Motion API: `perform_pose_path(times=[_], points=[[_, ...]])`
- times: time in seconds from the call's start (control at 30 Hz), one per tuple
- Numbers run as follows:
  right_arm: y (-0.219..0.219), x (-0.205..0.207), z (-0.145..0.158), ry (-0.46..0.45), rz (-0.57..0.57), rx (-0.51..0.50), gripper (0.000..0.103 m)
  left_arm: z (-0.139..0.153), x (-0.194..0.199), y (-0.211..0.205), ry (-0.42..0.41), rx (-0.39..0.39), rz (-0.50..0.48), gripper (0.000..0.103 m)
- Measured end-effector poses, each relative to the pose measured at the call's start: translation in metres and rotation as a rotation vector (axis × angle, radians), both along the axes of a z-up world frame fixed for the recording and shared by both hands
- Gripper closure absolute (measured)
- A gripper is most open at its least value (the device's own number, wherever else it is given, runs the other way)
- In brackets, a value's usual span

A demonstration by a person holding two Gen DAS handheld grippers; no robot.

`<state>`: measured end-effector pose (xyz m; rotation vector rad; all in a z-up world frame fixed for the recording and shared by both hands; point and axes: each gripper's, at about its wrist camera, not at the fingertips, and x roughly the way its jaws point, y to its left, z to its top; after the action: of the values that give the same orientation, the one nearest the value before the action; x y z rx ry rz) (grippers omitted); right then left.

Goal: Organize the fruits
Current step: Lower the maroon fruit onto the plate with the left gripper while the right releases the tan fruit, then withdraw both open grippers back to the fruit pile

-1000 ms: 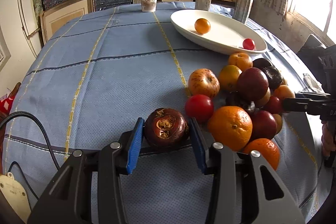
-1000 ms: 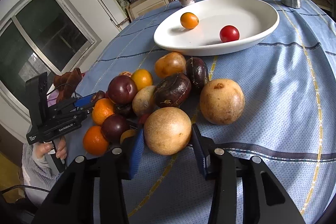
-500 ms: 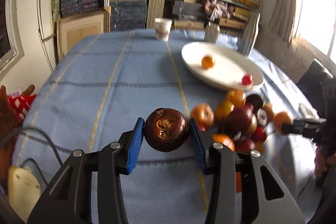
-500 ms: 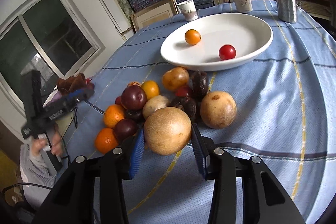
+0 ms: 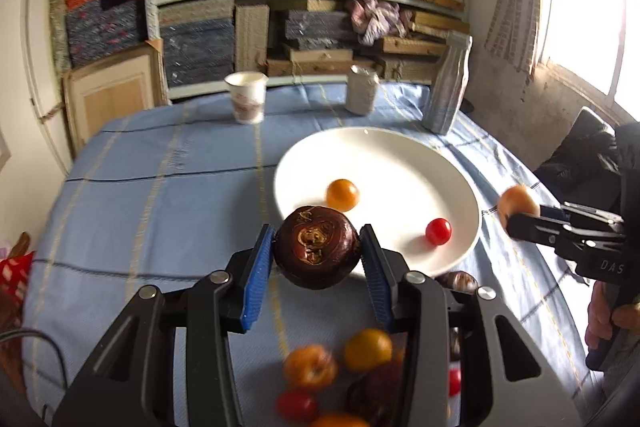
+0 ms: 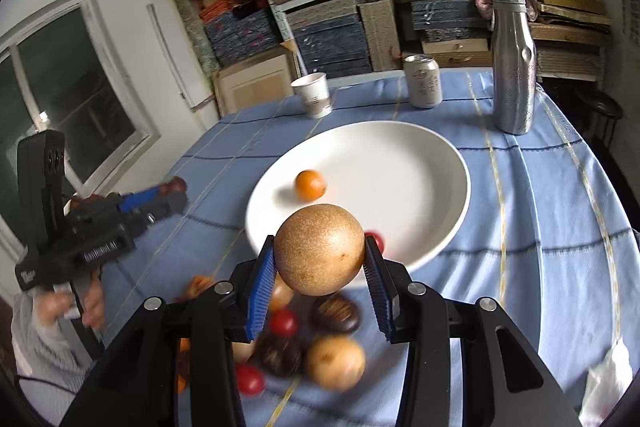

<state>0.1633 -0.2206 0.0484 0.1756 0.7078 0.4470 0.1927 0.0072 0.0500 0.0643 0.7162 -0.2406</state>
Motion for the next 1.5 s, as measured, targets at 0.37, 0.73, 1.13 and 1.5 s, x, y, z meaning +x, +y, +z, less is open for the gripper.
perform_pose_path(times=[0.37,0.73,1.13,1.5], points=[[0.003,0.058,-0.038,0.043,-0.087,-0.097,0.06,-0.055,0.067,-0.026,0.152,-0.076,-0.055,0.06],[-0.002,0.071,-0.048,0.073,-0.098,-0.073,0.057,-0.053,0.07,-0.024,0.165,-0.1,-0.064,0.035],[-0.02,-0.013,0.0,-0.114,-0.128,-0.003,0.045,-0.012,0.003,0.011,0.034,-0.073,-0.002,0.027],[-0.014,-0.085,-0.023,-0.119,-0.09,0.062,0.028,-0.034,-0.097,0.054,0.004,-0.027,0.097,0.017]])
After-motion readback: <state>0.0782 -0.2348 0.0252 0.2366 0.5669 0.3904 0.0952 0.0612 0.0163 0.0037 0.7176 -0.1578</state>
